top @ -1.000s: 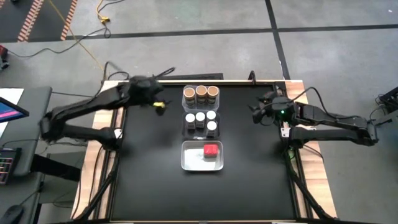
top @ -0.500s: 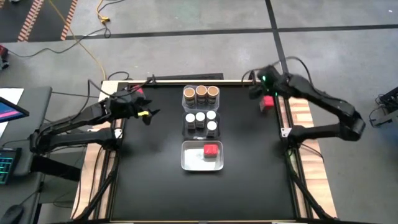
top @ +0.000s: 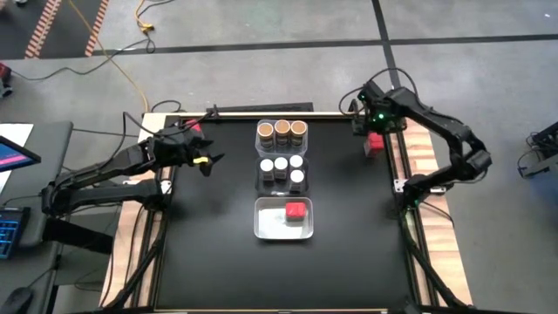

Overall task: Sort spices by type
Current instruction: Put the right red seasoning can into the white bin

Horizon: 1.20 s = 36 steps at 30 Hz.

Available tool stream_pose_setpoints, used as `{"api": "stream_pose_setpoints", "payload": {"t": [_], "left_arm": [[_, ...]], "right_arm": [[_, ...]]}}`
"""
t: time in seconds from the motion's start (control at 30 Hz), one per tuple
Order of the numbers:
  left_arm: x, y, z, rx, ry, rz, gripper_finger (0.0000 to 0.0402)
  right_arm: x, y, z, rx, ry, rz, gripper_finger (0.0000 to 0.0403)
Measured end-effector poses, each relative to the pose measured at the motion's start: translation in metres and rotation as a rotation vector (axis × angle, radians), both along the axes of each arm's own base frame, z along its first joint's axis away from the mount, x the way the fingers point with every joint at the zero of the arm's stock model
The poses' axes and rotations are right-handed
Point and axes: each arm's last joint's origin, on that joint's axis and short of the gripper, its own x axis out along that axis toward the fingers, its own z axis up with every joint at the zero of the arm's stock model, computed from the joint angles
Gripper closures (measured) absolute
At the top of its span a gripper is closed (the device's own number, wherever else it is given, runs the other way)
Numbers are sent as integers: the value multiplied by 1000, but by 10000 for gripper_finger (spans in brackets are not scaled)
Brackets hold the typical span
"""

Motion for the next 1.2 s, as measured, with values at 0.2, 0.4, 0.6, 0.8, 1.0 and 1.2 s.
{"api": "stream_pose_setpoints", "payload": {"t": [0.2,0.4,0.6,0.8,1.0,1.2], "left_arm": [[0,0,0,9,7,-5,69],[0,0,0,12,9,-7,69],[0,0,0,23,17,-13,69],[0,0,0,34,24,-19,69],[0,0,0,47,34,-27,69],[0,0,0,67,48,-37,69]], "right_arm": [[5,-8,-19,84,69,-42,74],[11,-11,-35,128,166,-68,74],[13,-15,-46,174,205,-92,74],[17,-20,-60,242,212,-107,74],[18,-25,-72,289,226,-106,79],[21,-22,-71,275,216,-114,106]]}}
